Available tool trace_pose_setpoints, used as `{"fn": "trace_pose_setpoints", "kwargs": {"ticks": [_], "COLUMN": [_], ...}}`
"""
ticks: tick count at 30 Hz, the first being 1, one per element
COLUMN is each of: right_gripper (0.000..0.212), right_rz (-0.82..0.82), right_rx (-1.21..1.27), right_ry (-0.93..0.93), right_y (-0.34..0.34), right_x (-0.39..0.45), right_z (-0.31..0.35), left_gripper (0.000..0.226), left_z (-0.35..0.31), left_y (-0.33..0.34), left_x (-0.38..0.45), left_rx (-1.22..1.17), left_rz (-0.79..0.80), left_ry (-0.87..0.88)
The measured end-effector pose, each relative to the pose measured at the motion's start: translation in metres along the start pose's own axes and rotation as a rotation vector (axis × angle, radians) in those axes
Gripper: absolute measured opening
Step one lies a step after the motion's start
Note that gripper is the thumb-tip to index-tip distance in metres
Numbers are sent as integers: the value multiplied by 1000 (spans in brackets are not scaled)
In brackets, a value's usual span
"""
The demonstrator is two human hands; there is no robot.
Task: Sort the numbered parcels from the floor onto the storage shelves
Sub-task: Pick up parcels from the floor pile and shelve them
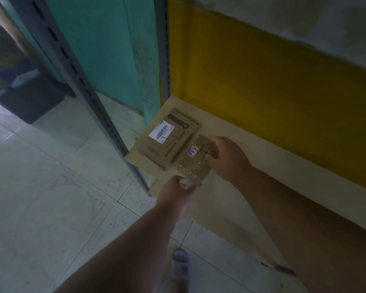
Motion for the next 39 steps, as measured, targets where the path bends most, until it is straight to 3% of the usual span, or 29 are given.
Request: {"fn": "trace_pose_setpoints", "kwargs": {"ticks": [3, 8, 18, 25, 32, 39], "right_gripper": [58, 53, 54, 52, 53, 50], "right_rz": [-56, -130, -83, -53, 16, 58], "right_rx": [6, 86, 165, 154, 125, 107], "right_ry": [-58, -198, -501, -588, -665, -783], "right_y": [-10, -1, 98, 137, 183, 208], "right_x": [-40, -107, -139, -81, 49, 164], "right_z": [39, 139, 431, 573, 691, 854], "left_gripper": [38, 28, 32, 32, 36, 39], "left_z": [11, 57, 228, 279, 294, 317], "left_y": [-28, -104, -351, -499, -645, -812], "left_x": [-31, -76, -126, -86, 12, 75], "left_rx": [122, 128, 232, 189, 254, 213], "left_rz": [-68, -107, -336, -467, -581, -685], "left_ry": [109, 152, 219, 150, 94, -10]}}
Point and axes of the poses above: each hand's wrist, its own x-axis towards the middle knuckle, its own y-axis out of the palm, z = x × y, the point moved 2 cm from there along x, towards the middle knuckle, and after that the axes turned 5 degrees about x, right-handed, at the moved point
